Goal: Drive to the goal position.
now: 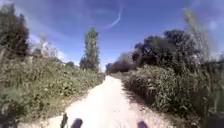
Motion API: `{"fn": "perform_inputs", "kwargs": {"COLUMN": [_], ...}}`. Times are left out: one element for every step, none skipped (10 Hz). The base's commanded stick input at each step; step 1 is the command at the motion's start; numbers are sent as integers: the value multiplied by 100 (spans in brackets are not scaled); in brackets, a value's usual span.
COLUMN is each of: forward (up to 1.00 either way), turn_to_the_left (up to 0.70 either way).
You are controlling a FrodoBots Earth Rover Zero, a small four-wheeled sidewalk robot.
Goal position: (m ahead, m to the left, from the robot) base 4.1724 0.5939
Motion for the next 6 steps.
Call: {"fn": "perform_inputs", "kwargs": {"forward": [70,70,70,70,70,70], "turn_to_the_left": [0,0,0,0,0,0]}}
